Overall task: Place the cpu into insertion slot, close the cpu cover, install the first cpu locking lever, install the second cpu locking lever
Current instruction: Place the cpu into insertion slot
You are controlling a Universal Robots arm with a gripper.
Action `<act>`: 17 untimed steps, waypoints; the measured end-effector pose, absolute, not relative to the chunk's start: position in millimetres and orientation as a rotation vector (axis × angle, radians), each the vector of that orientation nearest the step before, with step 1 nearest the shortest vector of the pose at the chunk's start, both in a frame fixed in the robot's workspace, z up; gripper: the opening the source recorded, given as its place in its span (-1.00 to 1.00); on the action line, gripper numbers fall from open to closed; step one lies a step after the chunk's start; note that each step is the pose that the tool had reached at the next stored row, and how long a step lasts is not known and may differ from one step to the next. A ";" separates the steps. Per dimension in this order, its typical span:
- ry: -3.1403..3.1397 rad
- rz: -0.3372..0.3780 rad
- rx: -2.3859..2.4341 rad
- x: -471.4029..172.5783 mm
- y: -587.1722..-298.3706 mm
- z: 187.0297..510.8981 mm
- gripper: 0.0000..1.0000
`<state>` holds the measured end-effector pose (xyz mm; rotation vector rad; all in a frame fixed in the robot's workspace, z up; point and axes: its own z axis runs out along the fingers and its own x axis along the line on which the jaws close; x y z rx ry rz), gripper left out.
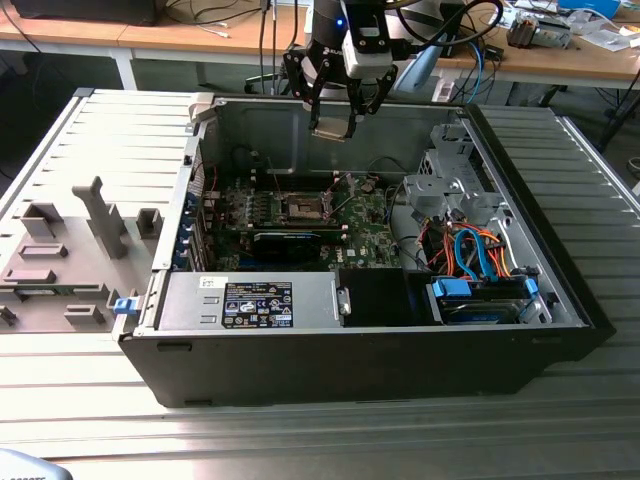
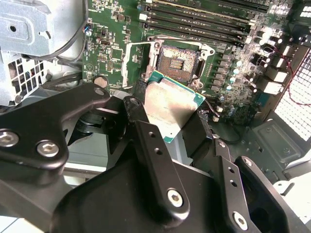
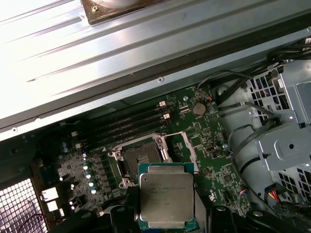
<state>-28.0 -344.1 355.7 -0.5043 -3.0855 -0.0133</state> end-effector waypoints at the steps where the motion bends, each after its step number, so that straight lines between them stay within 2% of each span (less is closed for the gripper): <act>1: -3.085 -0.013 -0.505 -28.0 -344.1 355.7 0.09; 17: -3.083 -0.011 -0.522 -28.0 -344.1 355.8 0.09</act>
